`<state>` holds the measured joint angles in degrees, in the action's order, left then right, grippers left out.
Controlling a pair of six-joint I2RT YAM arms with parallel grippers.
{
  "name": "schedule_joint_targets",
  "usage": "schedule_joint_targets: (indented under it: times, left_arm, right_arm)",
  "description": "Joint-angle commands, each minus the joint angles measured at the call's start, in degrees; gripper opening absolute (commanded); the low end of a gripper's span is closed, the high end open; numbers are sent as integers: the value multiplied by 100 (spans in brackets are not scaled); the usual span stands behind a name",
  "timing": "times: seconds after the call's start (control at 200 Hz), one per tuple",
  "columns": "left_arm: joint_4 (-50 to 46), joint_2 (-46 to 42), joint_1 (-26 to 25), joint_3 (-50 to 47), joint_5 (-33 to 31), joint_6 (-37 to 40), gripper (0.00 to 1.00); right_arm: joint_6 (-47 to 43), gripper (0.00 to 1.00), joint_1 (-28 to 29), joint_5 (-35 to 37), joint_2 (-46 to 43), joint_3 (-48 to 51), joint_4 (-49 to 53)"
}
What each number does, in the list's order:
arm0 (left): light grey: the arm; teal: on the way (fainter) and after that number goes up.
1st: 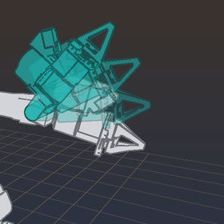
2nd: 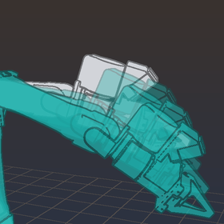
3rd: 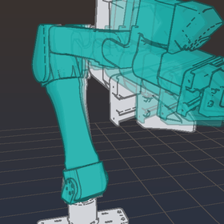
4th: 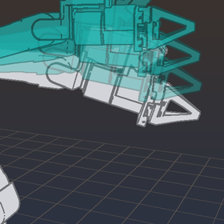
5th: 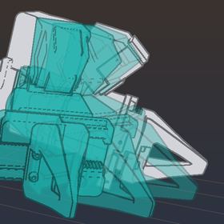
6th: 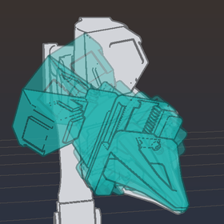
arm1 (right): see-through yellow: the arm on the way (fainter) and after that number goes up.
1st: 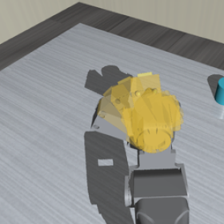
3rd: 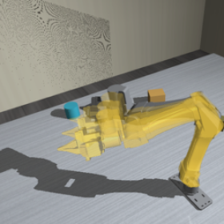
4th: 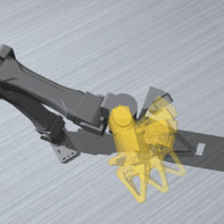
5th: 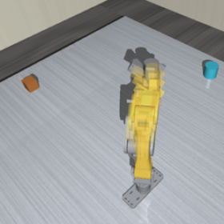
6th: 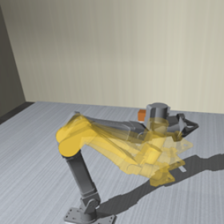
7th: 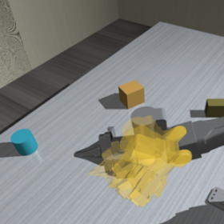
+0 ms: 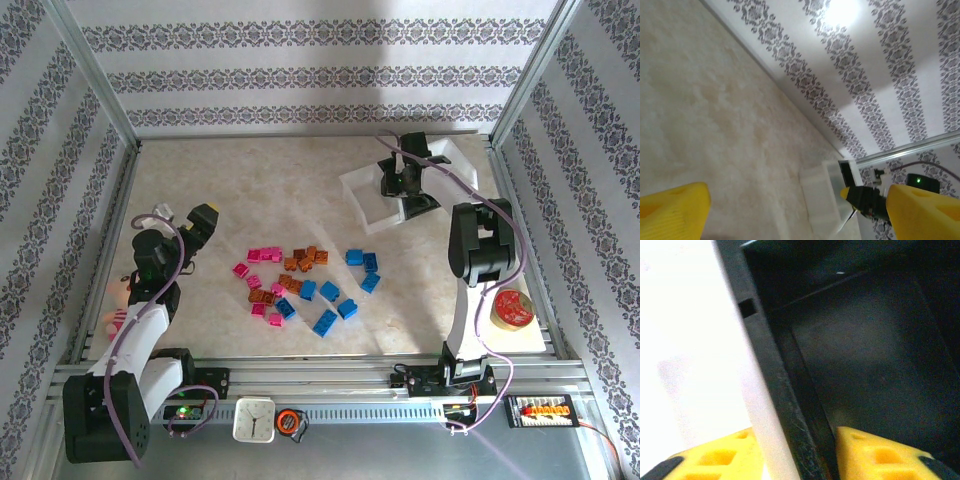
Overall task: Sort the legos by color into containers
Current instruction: Move the container to the top-center of the table.
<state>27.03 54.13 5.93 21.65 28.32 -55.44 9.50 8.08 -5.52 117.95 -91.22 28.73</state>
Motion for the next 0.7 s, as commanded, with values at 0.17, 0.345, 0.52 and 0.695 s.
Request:
schedule_joint_targets:
  times: [0.17,0.345,0.52,0.695]
  left_arm:
    - [-835,-226,-293,251,176,354,88]
    - [-1183,-384,-406,294,100,518,88]
    - [-1418,-490,-448,261,-9,588,88]
    - [-1462,-495,-462,199,-8,589,88]
  right_arm:
    - [1307,15,761,-483,630,-852,425]
    - [1875,3,1447,-310,999,-1523,476]
    - [2896,0,2025,-143,1264,-1878,342]
    - [3509,0,2562,249,1478,-2218,306]
